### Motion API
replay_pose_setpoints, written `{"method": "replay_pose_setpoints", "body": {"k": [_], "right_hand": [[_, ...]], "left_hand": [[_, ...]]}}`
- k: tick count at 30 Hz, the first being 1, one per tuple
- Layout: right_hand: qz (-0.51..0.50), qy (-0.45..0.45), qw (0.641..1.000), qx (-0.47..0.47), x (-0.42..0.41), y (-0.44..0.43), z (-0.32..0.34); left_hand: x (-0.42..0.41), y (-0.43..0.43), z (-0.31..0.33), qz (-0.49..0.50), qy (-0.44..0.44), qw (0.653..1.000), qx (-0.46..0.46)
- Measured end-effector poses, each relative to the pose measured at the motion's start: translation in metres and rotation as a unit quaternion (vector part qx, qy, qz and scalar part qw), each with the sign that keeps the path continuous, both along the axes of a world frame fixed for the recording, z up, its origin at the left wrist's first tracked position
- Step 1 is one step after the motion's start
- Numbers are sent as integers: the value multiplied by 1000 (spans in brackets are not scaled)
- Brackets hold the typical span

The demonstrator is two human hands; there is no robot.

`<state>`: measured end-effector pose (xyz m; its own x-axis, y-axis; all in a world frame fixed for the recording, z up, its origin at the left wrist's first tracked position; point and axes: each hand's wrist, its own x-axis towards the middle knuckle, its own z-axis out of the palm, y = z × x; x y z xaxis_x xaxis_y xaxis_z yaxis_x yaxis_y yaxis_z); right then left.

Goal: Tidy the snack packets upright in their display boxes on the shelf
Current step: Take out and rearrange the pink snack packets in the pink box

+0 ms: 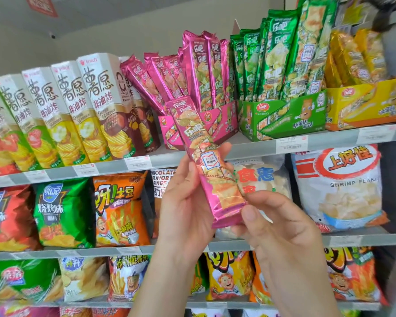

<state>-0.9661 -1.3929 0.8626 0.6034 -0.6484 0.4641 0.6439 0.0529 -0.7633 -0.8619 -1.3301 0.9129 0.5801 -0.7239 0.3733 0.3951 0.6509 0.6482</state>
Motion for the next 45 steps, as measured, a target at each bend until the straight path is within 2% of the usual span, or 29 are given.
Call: {"method": "replay_pose_setpoints", "body": {"k": [2, 4, 9, 11, 14, 18, 22, 25, 28, 31, 34, 39, 42, 45], "right_hand": [[-1, 14, 1000, -3, -1, -3, -2], [-44, 22, 998, -28, -1, -5, -5], [-110, 22, 992, -52, 8, -4, -20], [-128, 18, 989, -69, 12, -2, -25], [-120, 19, 991, -57, 15, 0, -26], [-70, 51, 996, -20, 20, 0, -21], [0, 118, 992, -45, 24, -1, -16], [6, 120, 992, -48, 27, -3, -12], [-18, 90, 996, 4, 32, -10, -4], [24, 26, 990, 136, 38, -20, 6], [65, 1, 980, 190, 44, -24, 20], [110, 9, 978, 175, 62, -24, 38], [139, 46, 978, 147, 75, -19, 44], [204, 109, 970, 72, 86, -12, 52]], "left_hand": [[7, 0, 1, -12, -11, 1000, 15], [12, -1, 5, -11, -37, 999, 35], [35, -7, 34, 159, -59, 984, 57], [46, -4, 48, 187, -73, 978, 56], [52, -3, 61, 184, -84, 977, 73], [56, -5, 66, 168, -57, 982, 70], [62, -2, 72, 152, -32, 986, 60], [66, -1, 74, 133, -23, 990, 50], [77, 7, 78, 115, -95, 988, 43], [91, 24, 85, 130, -230, 964, 40], [99, 40, 95, 158, -317, 935, 14], [100, 55, 115, 329, -418, 844, 70], [102, 57, 129, 436, -431, 784, 100], [107, 54, 147, 502, -428, 745, 98]]}}
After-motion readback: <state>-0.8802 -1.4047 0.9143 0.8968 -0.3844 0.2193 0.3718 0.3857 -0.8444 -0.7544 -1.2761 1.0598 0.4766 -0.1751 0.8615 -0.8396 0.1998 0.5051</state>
